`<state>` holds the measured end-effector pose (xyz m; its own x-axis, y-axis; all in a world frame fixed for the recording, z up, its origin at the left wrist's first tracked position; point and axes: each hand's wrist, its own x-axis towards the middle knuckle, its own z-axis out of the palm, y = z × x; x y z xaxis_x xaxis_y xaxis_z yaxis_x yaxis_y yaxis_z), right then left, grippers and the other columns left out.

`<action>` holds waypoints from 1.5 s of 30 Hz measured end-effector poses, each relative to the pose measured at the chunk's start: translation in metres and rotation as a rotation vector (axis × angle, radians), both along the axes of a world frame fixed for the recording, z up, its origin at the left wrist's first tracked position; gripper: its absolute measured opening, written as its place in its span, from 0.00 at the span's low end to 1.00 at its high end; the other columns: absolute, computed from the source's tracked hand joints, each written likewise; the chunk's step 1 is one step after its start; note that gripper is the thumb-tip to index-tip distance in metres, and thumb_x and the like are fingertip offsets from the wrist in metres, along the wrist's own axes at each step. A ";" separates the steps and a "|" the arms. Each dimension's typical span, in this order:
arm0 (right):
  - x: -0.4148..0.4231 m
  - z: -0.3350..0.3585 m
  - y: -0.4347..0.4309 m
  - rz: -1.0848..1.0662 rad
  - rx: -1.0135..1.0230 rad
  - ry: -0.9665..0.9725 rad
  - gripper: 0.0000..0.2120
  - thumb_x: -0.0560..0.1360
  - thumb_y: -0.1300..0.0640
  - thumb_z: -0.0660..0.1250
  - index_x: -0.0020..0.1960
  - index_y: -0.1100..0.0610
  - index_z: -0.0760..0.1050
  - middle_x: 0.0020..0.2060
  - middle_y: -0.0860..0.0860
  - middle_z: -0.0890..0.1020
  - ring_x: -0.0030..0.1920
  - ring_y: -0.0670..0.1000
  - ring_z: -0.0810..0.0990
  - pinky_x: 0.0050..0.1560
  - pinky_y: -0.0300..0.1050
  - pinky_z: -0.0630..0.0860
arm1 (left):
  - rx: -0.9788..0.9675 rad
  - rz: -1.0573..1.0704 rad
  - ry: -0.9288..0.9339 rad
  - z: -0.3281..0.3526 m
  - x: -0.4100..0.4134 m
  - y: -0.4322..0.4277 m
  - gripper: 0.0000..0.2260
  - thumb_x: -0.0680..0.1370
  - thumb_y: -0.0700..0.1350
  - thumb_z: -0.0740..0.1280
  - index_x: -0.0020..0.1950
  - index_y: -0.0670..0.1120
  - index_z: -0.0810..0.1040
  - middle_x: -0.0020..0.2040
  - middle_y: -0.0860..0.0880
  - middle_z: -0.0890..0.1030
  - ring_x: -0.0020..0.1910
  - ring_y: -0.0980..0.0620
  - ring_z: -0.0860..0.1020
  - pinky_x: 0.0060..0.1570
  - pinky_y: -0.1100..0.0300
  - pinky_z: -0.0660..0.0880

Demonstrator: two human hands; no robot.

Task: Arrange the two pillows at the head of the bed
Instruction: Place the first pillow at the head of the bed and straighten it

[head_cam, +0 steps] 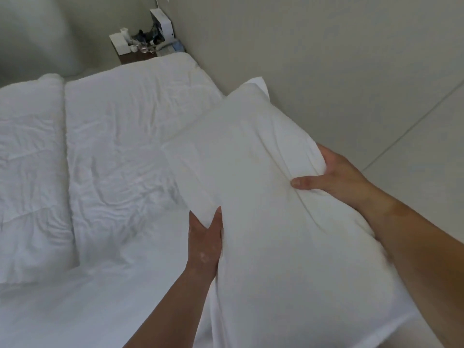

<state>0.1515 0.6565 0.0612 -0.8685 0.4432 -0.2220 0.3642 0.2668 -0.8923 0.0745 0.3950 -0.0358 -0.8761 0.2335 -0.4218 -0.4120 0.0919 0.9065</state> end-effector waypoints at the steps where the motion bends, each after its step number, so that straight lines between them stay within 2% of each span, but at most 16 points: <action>1: 0.008 0.000 0.014 -0.004 0.012 0.000 0.37 0.66 0.62 0.83 0.70 0.44 0.75 0.58 0.35 0.82 0.49 0.25 0.79 0.46 0.21 0.73 | 0.013 -0.009 0.006 -0.004 0.007 0.015 0.27 0.74 0.59 0.75 0.72 0.65 0.73 0.66 0.58 0.83 0.66 0.50 0.81 0.68 0.40 0.76; 4: 0.026 -0.005 0.051 -0.012 0.028 0.004 0.38 0.65 0.63 0.83 0.72 0.48 0.76 0.60 0.38 0.83 0.53 0.29 0.81 0.49 0.23 0.74 | 0.034 0.000 0.019 -0.017 0.024 0.057 0.26 0.76 0.55 0.74 0.72 0.66 0.72 0.65 0.63 0.82 0.66 0.56 0.81 0.69 0.46 0.75; 7: 0.039 -0.019 0.086 -0.004 0.059 -0.004 0.38 0.65 0.63 0.83 0.71 0.46 0.75 0.59 0.36 0.83 0.52 0.27 0.80 0.51 0.22 0.73 | 0.017 -0.012 0.016 -0.034 0.038 0.093 0.22 0.78 0.53 0.73 0.64 0.74 0.70 0.57 0.75 0.80 0.60 0.69 0.79 0.66 0.57 0.75; 10: 0.046 -0.041 0.109 0.008 0.079 -0.018 0.40 0.64 0.64 0.84 0.73 0.48 0.75 0.58 0.37 0.83 0.54 0.30 0.82 0.52 0.25 0.75 | 0.017 -0.022 -0.042 -0.056 0.052 0.116 0.25 0.75 0.56 0.74 0.70 0.69 0.71 0.64 0.64 0.82 0.65 0.57 0.81 0.68 0.47 0.76; 13: 0.046 -0.074 0.122 0.043 0.095 -0.060 0.45 0.64 0.63 0.85 0.76 0.50 0.72 0.63 0.41 0.83 0.59 0.35 0.81 0.58 0.29 0.75 | 0.009 -0.006 -0.115 -0.092 0.061 0.131 0.25 0.74 0.55 0.75 0.70 0.66 0.72 0.64 0.61 0.83 0.65 0.55 0.81 0.69 0.44 0.75; 17: 0.042 -0.125 0.130 0.089 0.148 -0.120 0.46 0.62 0.56 0.85 0.77 0.43 0.71 0.64 0.40 0.83 0.65 0.45 0.81 0.71 0.51 0.73 | -0.038 -0.039 -0.219 -0.139 0.072 0.146 0.26 0.76 0.55 0.75 0.72 0.65 0.71 0.63 0.63 0.82 0.66 0.52 0.80 0.71 0.43 0.74; 22: 0.052 -0.187 0.138 0.107 0.200 -0.230 0.48 0.65 0.56 0.84 0.80 0.43 0.65 0.69 0.40 0.78 0.67 0.46 0.77 0.69 0.43 0.70 | -0.112 -0.120 -0.249 -0.204 0.078 0.156 0.36 0.71 0.60 0.76 0.77 0.59 0.69 0.68 0.54 0.82 0.67 0.46 0.80 0.68 0.36 0.75; 26: 0.078 -0.228 0.151 0.072 0.287 -0.317 0.53 0.63 0.47 0.84 0.82 0.41 0.59 0.72 0.49 0.77 0.72 0.53 0.73 0.74 0.54 0.69 | -0.171 -0.113 -0.271 -0.241 0.085 0.162 0.40 0.68 0.64 0.76 0.77 0.59 0.64 0.68 0.53 0.81 0.67 0.48 0.80 0.70 0.41 0.74; 29: 0.087 -0.238 0.156 0.050 0.321 -0.327 0.53 0.64 0.46 0.84 0.82 0.42 0.59 0.72 0.52 0.77 0.72 0.56 0.73 0.74 0.54 0.68 | -0.219 -0.119 -0.280 -0.266 0.088 0.158 0.43 0.62 0.72 0.76 0.72 0.60 0.65 0.68 0.49 0.81 0.67 0.45 0.80 0.70 0.41 0.73; 31: 0.089 -0.238 0.158 0.046 0.328 -0.337 0.53 0.63 0.45 0.83 0.82 0.41 0.59 0.71 0.53 0.77 0.71 0.56 0.74 0.73 0.54 0.69 | -0.212 -0.118 -0.296 -0.249 0.084 0.159 0.39 0.66 0.63 0.80 0.71 0.51 0.69 0.67 0.45 0.82 0.66 0.43 0.80 0.70 0.41 0.74; 34: 0.092 -0.228 0.158 0.046 0.332 -0.366 0.54 0.63 0.43 0.83 0.83 0.41 0.58 0.72 0.53 0.76 0.72 0.55 0.74 0.70 0.47 0.70 | -0.281 -0.149 -0.347 -0.205 0.063 0.159 0.27 0.69 0.45 0.79 0.66 0.44 0.76 0.62 0.42 0.84 0.54 0.45 0.83 0.60 0.46 0.79; 36: 0.095 -0.219 0.155 0.060 0.322 -0.380 0.54 0.65 0.46 0.83 0.83 0.43 0.57 0.74 0.51 0.74 0.72 0.54 0.73 0.63 0.36 0.66 | -0.335 -0.121 -0.364 -0.174 0.046 0.162 0.33 0.65 0.44 0.79 0.68 0.42 0.74 0.62 0.41 0.83 0.52 0.44 0.82 0.55 0.50 0.77; 38: 0.098 -0.210 0.151 0.068 0.301 -0.364 0.53 0.67 0.49 0.83 0.83 0.45 0.57 0.75 0.49 0.74 0.72 0.52 0.72 0.56 0.30 0.62 | -0.495 -0.175 -0.249 -0.141 0.023 0.168 0.41 0.69 0.45 0.78 0.78 0.43 0.64 0.69 0.40 0.78 0.62 0.40 0.80 0.58 0.49 0.75; 40: 0.102 -0.206 0.147 0.077 0.277 -0.356 0.52 0.67 0.50 0.83 0.83 0.46 0.57 0.77 0.48 0.71 0.74 0.50 0.70 0.58 0.29 0.60 | -0.595 -0.277 -0.041 -0.114 -0.005 0.184 0.44 0.73 0.46 0.76 0.83 0.45 0.55 0.74 0.38 0.73 0.70 0.39 0.75 0.68 0.47 0.73; 42: 0.106 -0.207 0.144 0.082 0.263 -0.375 0.52 0.67 0.48 0.82 0.83 0.46 0.57 0.80 0.50 0.64 0.78 0.50 0.64 0.66 0.31 0.57 | -0.601 -0.425 0.151 -0.088 -0.032 0.209 0.49 0.71 0.49 0.78 0.84 0.47 0.54 0.77 0.38 0.70 0.74 0.39 0.72 0.74 0.43 0.69; 45: 0.109 -0.209 0.137 0.076 0.229 -0.405 0.52 0.67 0.46 0.82 0.83 0.41 0.56 0.83 0.49 0.56 0.81 0.50 0.58 0.73 0.36 0.55 | -0.767 -0.817 0.597 -0.061 -0.061 0.254 0.42 0.75 0.45 0.76 0.84 0.48 0.57 0.79 0.41 0.67 0.77 0.42 0.68 0.76 0.47 0.66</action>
